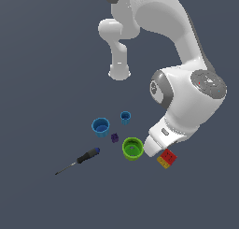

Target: Pick up a designated object from a clutter of objects.

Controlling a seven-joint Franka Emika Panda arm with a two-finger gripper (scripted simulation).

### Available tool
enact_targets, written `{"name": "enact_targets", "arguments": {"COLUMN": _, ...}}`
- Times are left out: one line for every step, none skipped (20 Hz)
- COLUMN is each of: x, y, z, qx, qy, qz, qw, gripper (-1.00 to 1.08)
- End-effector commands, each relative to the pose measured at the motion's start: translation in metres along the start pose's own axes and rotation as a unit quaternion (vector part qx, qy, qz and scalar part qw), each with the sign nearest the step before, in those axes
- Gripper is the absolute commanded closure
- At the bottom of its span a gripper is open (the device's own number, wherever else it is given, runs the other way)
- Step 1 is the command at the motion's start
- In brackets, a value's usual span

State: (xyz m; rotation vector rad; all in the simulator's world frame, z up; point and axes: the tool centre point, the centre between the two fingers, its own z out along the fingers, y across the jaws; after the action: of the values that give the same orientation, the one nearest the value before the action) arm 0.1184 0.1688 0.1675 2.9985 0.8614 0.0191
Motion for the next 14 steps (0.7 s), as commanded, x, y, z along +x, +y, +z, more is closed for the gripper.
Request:
{"name": "enact_targets", "arguments": {"x": 0.011, "y": -0.008, "z": 0.021, "qx": 0.003, "qy": 0.000, "qz": -0.019, "qw": 0.9998, "gripper": -0.92}}
{"name": "enact_targets", "arguments": {"x": 0.015, "y": -0.011, "z": 0.028, "qx": 0.004, "qy": -0.001, "qz": -0.026, "qw": 0.9997, "gripper": -0.92}}
{"name": "enact_targets", "arguments": {"x": 0.018, "y": -0.014, "z": 0.035, "qx": 0.005, "qy": -0.001, "qz": -0.032, "qw": 0.9995, "gripper": -0.92}}
{"name": "enact_targets", "arguments": {"x": 0.021, "y": -0.017, "z": 0.042, "qx": 0.006, "qy": -0.001, "qz": -0.038, "qw": 0.9993, "gripper": -0.92}}
{"name": "enact_targets", "arguments": {"x": 0.024, "y": -0.020, "z": 0.048, "qx": 0.007, "qy": -0.001, "qz": -0.043, "qw": 0.9990, "gripper": -0.92}}
{"name": "enact_targets", "arguments": {"x": 0.026, "y": -0.022, "z": 0.053, "qx": 0.007, "qy": -0.001, "qz": -0.048, "qw": 0.9988, "gripper": -0.92}}
{"name": "enact_targets", "arguments": {"x": 0.028, "y": -0.024, "z": 0.059, "qx": 0.008, "qy": -0.002, "qz": -0.052, "qw": 0.9986, "gripper": -0.92}}
{"name": "enact_targets", "arguments": {"x": 0.030, "y": -0.026, "z": 0.063, "qx": 0.009, "qy": -0.002, "qz": -0.056, "qw": 0.9984, "gripper": -0.92}}
{"name": "enact_targets", "arguments": {"x": 0.031, "y": -0.028, "z": 0.068, "qx": 0.010, "qy": -0.002, "qz": -0.060, "qw": 0.9982, "gripper": -0.92}}
{"name": "enact_targets", "arguments": {"x": 0.033, "y": -0.030, "z": 0.071, "qx": 0.010, "qy": -0.002, "qz": -0.063, "qw": 0.9980, "gripper": -0.92}}
{"name": "enact_targets", "arguments": {"x": 0.034, "y": -0.031, "z": 0.075, "qx": 0.011, "qy": -0.002, "qz": -0.066, "qw": 0.9978, "gripper": -0.92}}
{"name": "enact_targets", "arguments": {"x": 0.035, "y": -0.032, "z": 0.077, "qx": 0.011, "qy": -0.002, "qz": -0.068, "qw": 0.9976, "gripper": -0.92}}
{"name": "enact_targets", "arguments": {"x": 0.036, "y": -0.033, "z": 0.080, "qx": 0.012, "qy": -0.002, "qz": -0.070, "qw": 0.9975, "gripper": -0.92}}
{"name": "enact_targets", "arguments": {"x": 0.036, "y": -0.034, "z": 0.081, "qx": 0.012, "qy": -0.002, "qz": -0.071, "qw": 0.9974, "gripper": -0.92}}
